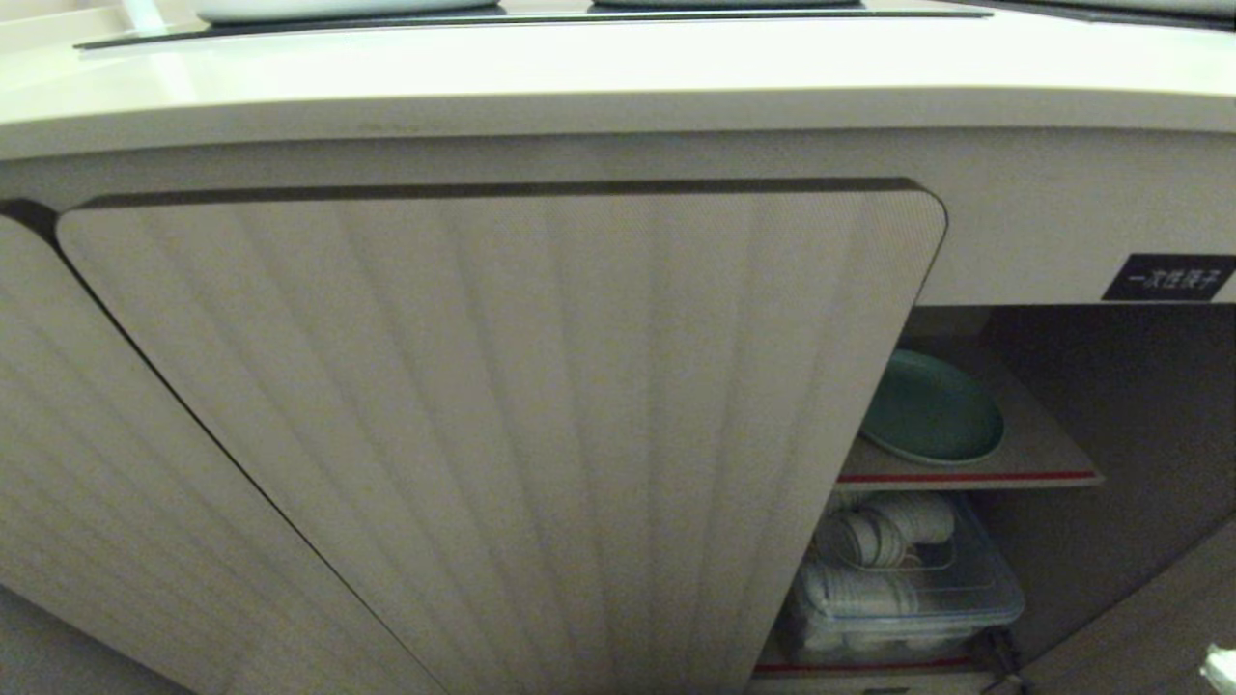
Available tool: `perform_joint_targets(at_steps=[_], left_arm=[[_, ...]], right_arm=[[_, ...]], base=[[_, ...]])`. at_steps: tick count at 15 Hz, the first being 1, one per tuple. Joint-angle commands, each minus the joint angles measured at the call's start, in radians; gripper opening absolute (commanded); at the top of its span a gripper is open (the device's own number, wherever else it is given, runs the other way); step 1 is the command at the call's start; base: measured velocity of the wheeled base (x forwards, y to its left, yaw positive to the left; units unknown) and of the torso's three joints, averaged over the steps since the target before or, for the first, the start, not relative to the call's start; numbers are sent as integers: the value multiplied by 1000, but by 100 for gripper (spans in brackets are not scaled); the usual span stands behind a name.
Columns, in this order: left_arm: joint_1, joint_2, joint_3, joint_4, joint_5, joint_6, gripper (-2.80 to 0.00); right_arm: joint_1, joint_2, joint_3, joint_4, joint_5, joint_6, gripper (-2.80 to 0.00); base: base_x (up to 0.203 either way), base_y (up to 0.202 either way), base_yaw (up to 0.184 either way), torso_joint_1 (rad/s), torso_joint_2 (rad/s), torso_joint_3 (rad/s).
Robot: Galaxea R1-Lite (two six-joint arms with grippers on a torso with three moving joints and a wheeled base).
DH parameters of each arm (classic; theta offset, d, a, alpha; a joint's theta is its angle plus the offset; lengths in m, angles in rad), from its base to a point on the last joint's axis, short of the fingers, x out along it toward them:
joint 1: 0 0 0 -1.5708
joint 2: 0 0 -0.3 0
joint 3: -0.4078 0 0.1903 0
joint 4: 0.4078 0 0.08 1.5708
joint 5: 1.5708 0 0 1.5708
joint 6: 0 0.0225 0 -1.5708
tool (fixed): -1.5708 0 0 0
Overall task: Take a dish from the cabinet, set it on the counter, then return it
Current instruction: Close the cabinet door
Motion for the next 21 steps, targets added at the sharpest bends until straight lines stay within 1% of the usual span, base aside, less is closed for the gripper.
perform_joint_targets(at_steps=[1,3,5,6,11,15,21], left_arm=[[0,0,0,0,0,0,-280],[0,0,0,0,0,0,-280],[0,0,0,0,0,0,-280],[0,0,0,0,0,0,-280],[0,0,0,0,0,0,-280],[0,0,0,0,0,0,-280],[0,0,0,0,0,0,-280]], right_arm=[[-7,-166,1,108,-3,-1,-280],[-9,-241,1,210,-15,-7,-280],[-10,-310,1,281,-16,-9,-280],[-8,-327,1,292,-16,-2,-280],[13,-433,1,294,-17,50,-280],[17,-547,1,294,-17,42,-280],[18,-553,1,294,-16,47,-280]], base=[[0,0,0,0,0,0],[0,0,0,0,0,0],[0,0,0,0,0,0],[0,0,0,0,0,0],[0,0,0,0,0,0],[0,0,0,0,0,0],[0,0,0,0,0,0]])
